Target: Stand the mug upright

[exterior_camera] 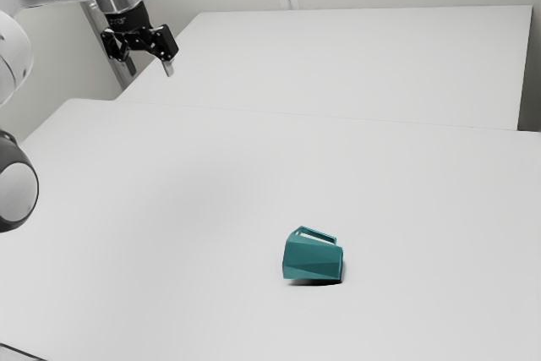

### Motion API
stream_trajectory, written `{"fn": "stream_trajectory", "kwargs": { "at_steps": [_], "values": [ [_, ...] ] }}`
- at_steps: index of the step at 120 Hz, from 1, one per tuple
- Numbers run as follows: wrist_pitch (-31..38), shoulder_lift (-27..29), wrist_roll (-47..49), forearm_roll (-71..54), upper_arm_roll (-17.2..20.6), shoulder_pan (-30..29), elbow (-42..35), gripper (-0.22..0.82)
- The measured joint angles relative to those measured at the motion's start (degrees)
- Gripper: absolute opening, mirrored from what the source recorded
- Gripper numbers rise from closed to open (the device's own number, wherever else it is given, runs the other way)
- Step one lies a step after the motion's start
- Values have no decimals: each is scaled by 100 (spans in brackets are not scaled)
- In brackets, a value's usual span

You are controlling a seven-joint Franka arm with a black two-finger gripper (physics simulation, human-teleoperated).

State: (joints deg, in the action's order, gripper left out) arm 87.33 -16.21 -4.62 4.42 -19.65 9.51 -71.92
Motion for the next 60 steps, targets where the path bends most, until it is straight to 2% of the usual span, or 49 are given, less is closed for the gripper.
{"fn": "stream_trajectory", "kwargs": {
  "at_steps": [16,24,36,60],
  "values": [
    [-11,78,-35,-8,-23,19,-44,60],
    [1,296,-48,23,-19,60,-383,60],
    [185,863,-49,116,29,350,-1331,60],
    [1112,2254,-13,1001,46,750,-3732,60]
  ]
}}
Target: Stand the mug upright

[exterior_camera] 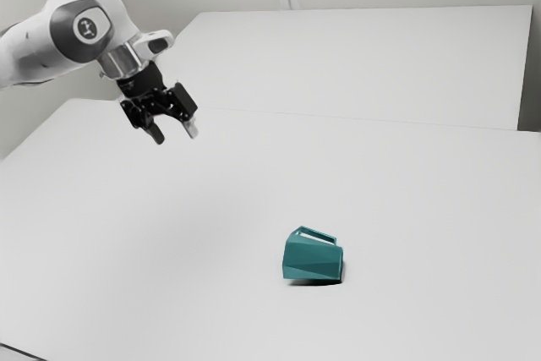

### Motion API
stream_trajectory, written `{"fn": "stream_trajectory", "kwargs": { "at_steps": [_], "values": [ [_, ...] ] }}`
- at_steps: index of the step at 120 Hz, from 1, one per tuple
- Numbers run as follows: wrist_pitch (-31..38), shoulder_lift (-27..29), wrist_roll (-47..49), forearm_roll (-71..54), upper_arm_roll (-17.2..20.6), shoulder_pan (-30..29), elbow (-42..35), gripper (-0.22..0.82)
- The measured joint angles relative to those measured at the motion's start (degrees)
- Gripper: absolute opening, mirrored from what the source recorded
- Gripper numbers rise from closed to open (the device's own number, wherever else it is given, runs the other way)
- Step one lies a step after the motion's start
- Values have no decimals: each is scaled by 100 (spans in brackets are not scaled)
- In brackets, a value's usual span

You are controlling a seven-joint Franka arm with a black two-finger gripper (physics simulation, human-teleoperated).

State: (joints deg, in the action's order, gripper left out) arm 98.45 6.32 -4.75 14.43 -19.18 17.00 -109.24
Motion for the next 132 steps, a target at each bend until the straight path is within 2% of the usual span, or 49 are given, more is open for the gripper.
{"fn": "stream_trajectory", "kwargs": {
  "at_steps": [22,49,63,86,109,132],
  "values": [
    [881,738,-28,1197,10,65,-1664,60],
    [1767,938,-385,2531,11,211,-2761,60],
    [2015,787,-665,3034,11,269,-2938,60],
    [2327,143,-1231,3688,26,379,-2942,60],
    [2537,-225,-1816,4251,270,448,-2957,60],
    [2766,-312,-2434,4794,470,512,-3069,60]
  ]
}}
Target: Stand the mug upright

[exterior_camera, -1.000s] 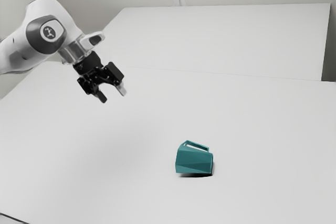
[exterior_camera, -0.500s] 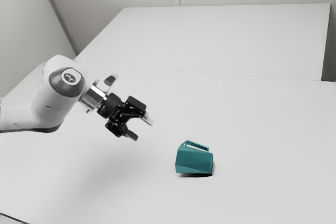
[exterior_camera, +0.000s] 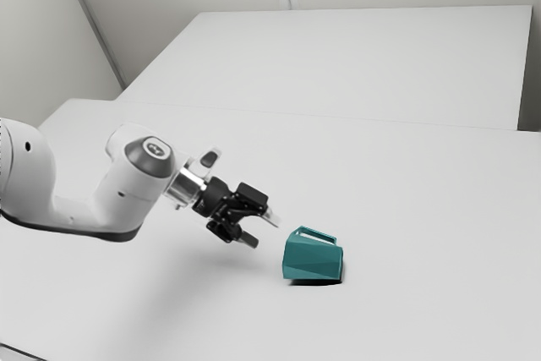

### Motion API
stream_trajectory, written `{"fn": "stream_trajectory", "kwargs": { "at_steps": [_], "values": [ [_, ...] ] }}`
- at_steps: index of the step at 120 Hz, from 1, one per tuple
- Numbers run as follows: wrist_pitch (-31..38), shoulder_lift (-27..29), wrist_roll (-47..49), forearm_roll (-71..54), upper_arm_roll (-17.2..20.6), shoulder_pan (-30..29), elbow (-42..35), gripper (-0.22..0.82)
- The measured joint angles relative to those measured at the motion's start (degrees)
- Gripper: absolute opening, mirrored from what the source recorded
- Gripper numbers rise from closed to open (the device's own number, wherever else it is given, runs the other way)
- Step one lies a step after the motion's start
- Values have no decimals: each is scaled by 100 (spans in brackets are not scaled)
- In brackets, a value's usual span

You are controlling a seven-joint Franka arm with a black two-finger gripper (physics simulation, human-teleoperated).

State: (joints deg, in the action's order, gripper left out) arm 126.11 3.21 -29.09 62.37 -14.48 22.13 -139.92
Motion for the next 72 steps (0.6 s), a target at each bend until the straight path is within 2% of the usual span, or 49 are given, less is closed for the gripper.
{"fn": "stream_trajectory", "kwargs": {
  "at_steps": [47,72],
  "values": [
    [405,-473,-1028,667,217,60,23,60],
    [479,-524,-1418,1007,353,169,65,60]
  ]
}}
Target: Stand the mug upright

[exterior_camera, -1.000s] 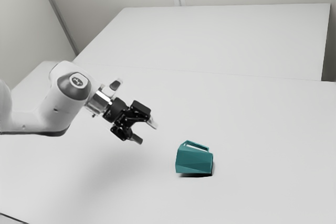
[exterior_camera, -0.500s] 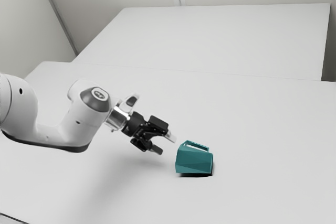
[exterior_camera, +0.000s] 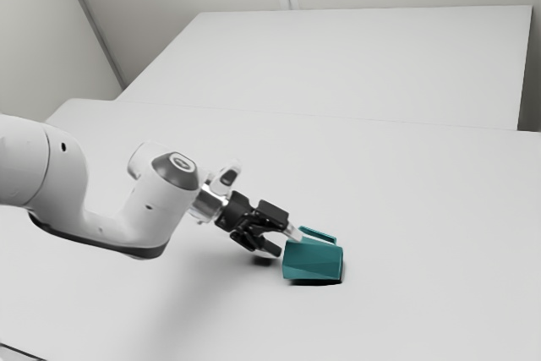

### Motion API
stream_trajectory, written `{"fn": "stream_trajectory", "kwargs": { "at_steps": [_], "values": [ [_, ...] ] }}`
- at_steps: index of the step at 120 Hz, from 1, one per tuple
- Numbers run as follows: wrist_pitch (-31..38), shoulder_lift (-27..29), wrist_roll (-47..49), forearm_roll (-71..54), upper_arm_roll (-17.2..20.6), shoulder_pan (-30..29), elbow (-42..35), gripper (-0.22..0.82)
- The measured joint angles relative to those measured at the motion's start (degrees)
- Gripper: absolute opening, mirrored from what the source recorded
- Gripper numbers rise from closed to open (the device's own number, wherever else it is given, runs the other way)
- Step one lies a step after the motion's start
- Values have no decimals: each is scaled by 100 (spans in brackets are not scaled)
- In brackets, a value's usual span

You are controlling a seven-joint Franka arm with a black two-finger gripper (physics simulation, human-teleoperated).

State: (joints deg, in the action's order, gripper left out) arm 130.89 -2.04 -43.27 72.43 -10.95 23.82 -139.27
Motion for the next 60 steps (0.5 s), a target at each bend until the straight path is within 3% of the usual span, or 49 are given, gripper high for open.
{"fn": "stream_trajectory", "kwargs": {
  "at_steps": [60],
  "values": [
    [-25,-223,-748,804,63,24,-3,60]
  ]
}}
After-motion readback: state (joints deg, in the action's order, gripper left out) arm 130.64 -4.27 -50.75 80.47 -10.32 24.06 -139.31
